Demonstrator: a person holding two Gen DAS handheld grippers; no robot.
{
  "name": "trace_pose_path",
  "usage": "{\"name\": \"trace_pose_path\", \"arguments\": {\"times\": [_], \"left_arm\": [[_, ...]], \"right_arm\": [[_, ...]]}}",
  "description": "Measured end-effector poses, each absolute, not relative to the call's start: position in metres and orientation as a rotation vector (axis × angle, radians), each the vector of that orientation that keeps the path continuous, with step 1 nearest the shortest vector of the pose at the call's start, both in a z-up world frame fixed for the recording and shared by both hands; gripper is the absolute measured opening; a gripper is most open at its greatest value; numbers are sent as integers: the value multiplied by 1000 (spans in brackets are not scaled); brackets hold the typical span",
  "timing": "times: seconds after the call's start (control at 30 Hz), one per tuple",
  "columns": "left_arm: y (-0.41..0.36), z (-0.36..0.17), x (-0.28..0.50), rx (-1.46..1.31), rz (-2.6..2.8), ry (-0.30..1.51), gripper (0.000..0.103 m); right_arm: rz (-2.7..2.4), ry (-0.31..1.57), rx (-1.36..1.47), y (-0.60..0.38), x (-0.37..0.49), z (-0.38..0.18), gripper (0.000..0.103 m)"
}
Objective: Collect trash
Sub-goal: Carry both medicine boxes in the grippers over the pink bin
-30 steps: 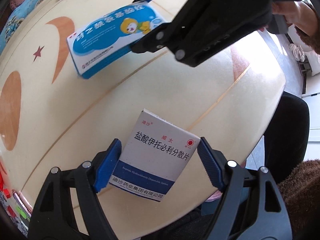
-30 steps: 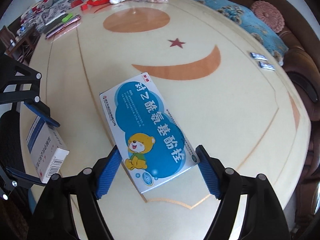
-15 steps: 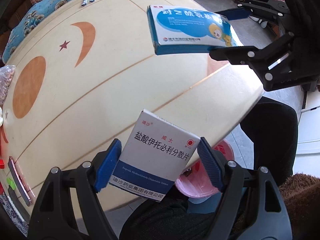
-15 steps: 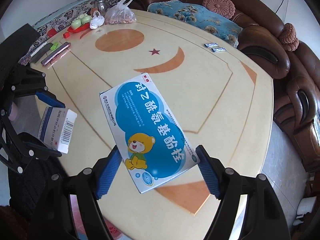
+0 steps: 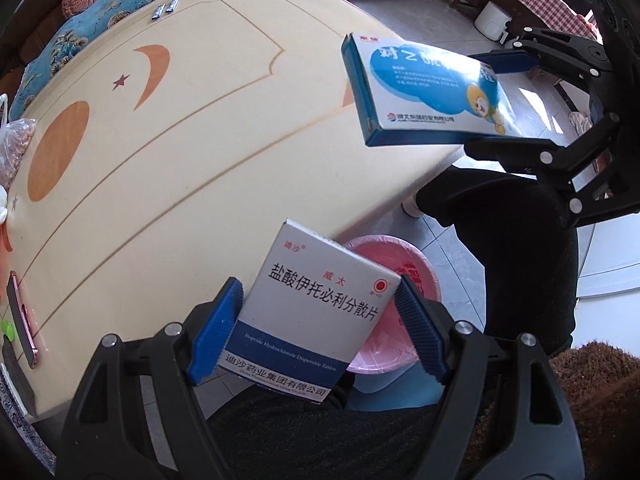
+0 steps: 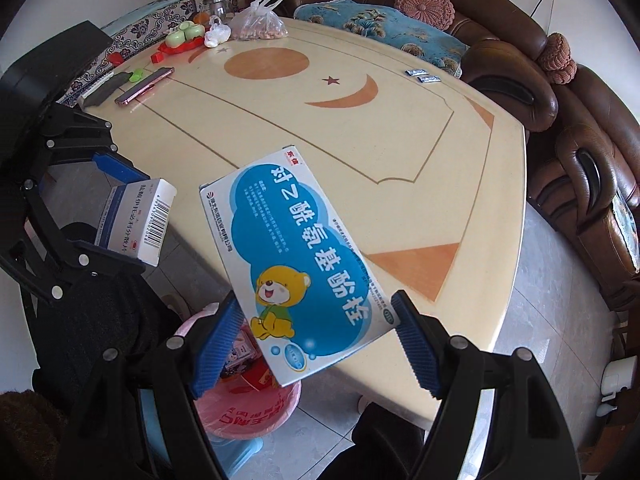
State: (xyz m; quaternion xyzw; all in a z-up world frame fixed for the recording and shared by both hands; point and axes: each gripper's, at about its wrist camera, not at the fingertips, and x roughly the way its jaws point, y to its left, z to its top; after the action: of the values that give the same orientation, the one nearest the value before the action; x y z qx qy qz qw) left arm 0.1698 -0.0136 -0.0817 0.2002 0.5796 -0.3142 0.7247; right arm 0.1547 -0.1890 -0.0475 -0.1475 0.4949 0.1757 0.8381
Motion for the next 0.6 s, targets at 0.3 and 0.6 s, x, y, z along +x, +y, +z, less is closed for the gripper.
{"name": "trace_pose_path", "arguments": {"times": [0.3,0.6], "left_arm": [[-17,-108,129,448,-720,1297,77],[-24,-133,97,454,-740,1321,77]], "right_arm": [[366,1050,-344,-179,96,-65,73],[385,1076,-371,-166,58,-92,73]]}}
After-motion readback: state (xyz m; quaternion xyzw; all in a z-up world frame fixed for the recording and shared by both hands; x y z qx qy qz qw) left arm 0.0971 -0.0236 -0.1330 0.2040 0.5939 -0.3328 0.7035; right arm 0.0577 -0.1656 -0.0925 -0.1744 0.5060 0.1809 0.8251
